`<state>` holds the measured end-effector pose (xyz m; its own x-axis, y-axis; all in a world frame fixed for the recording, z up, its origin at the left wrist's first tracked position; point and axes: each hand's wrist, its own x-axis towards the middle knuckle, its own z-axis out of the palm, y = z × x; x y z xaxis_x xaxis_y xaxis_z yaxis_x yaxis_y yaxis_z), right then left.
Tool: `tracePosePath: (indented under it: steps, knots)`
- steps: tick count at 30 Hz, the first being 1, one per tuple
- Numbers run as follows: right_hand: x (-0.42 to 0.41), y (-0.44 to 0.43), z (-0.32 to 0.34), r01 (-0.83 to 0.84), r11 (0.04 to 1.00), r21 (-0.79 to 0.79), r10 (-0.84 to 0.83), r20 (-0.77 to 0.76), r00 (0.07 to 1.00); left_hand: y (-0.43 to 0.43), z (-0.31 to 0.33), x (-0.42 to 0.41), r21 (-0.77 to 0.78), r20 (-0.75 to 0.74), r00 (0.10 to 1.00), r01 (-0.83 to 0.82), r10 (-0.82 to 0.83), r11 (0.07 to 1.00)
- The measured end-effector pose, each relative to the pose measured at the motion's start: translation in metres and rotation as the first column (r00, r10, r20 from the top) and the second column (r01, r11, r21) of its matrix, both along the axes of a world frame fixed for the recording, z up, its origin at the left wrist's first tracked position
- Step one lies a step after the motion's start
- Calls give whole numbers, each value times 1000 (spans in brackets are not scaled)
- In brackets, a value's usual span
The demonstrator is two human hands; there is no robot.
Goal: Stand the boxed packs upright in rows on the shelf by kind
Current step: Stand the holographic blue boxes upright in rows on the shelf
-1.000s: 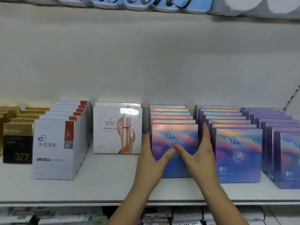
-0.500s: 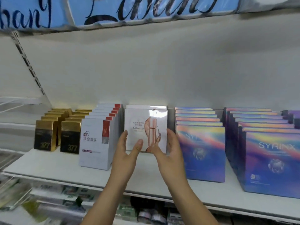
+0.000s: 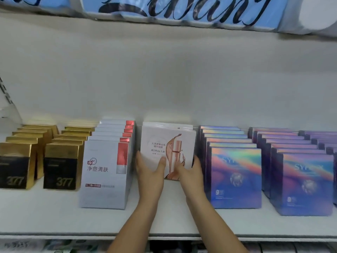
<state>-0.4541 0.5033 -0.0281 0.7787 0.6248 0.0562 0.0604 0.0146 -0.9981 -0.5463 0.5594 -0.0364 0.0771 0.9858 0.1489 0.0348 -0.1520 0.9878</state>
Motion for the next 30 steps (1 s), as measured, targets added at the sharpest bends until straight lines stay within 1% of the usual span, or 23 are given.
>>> tracePosePath:
  steps: [3,6,8,10,13,15,17,22,25,30]
  knots:
    - [1,6,-1,42,999,23,-41,-10,999,11,5,-1,-12,20,999,46,-45,999]
    - [-4,10,-2,80,995,67,-82,24,996,13,2,-6,-3,-47,998,41,-41,999]
    - [-5,11,-2,112,993,45,-114,50,992,10,-1,-10,-3,-47,997,56,-56,998]
    - [-2,14,-2,127,992,28,-128,68,989,8,-3,-10,-37,-10,996,89,-90,995]
    - [3,18,1,137,991,13,-137,38,990,12,0,-10,-66,33,996,79,-77,995]
    - [3,20,0,161,987,18,-162,34,986,15,2,-9,-45,18,999,48,-47,998]
    - [1,20,-3,186,982,20,-186,42,982,16,1,-9,-57,4,999,50,-50,997]
    - [2,21,-3,198,980,6,-198,92,976,17,-1,-9,-88,-13,997,75,-77,993]
    - [4,21,-2,192,981,-31,-187,130,974,22,2,-11,-60,-11,998,61,-62,996]
    - [1,23,-1,249,968,-34,-234,240,942,17,0,-15,2,-81,994,75,-74,997]
